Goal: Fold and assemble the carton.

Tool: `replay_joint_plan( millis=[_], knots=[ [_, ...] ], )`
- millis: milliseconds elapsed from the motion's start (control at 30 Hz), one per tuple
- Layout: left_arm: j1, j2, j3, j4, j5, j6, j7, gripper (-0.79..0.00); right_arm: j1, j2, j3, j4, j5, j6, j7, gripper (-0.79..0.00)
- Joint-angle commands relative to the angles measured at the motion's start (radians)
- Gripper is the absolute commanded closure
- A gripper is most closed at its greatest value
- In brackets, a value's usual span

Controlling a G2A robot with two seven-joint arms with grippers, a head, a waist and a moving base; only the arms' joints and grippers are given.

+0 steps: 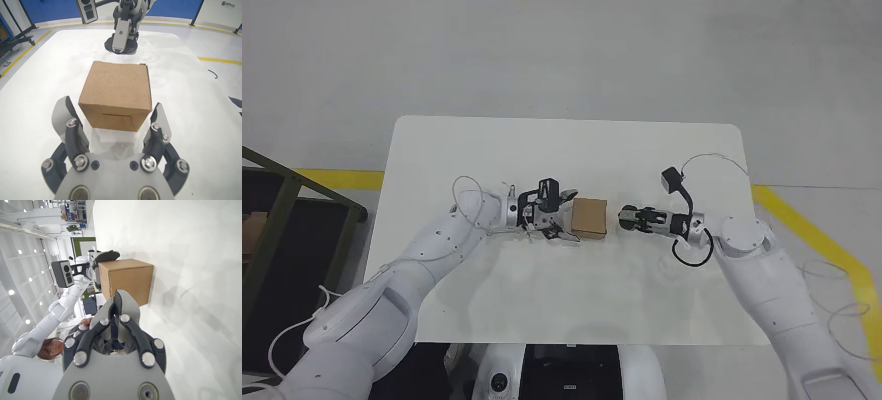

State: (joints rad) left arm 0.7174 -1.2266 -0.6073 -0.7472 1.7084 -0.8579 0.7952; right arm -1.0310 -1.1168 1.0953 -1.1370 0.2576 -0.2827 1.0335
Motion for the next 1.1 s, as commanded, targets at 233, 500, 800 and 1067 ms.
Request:
replay_joint_plan(
  millis=[233,500,800,1067],
  knots=[
    [0.016,0.025,-0.026,-0.016,-0.008,-0.04,0.127,-0.785,-0.037,0.012,0.047,-0.047,0.006,-0.054,-0.032,-0.785],
    [0.065,0.083,-0.1,-0.111,-0.091,-0.013,0.154,-0.785,-0.037,0.011,0.054,-0.069,-0.059,-0.192,-0.121,-0.785],
    [0.087,0.14,-0.244,-0.114,-0.197,-0.024,0.111,-0.785,-0.03,0.027,0.138,-0.094,-0.16,-0.329,-0.241,-0.785],
    [0.097,0.167,-0.348,-0.063,-0.311,-0.034,0.012,-0.785,-0.042,0.049,0.253,-0.11,-0.256,-0.385,-0.374,-0.785]
  ],
)
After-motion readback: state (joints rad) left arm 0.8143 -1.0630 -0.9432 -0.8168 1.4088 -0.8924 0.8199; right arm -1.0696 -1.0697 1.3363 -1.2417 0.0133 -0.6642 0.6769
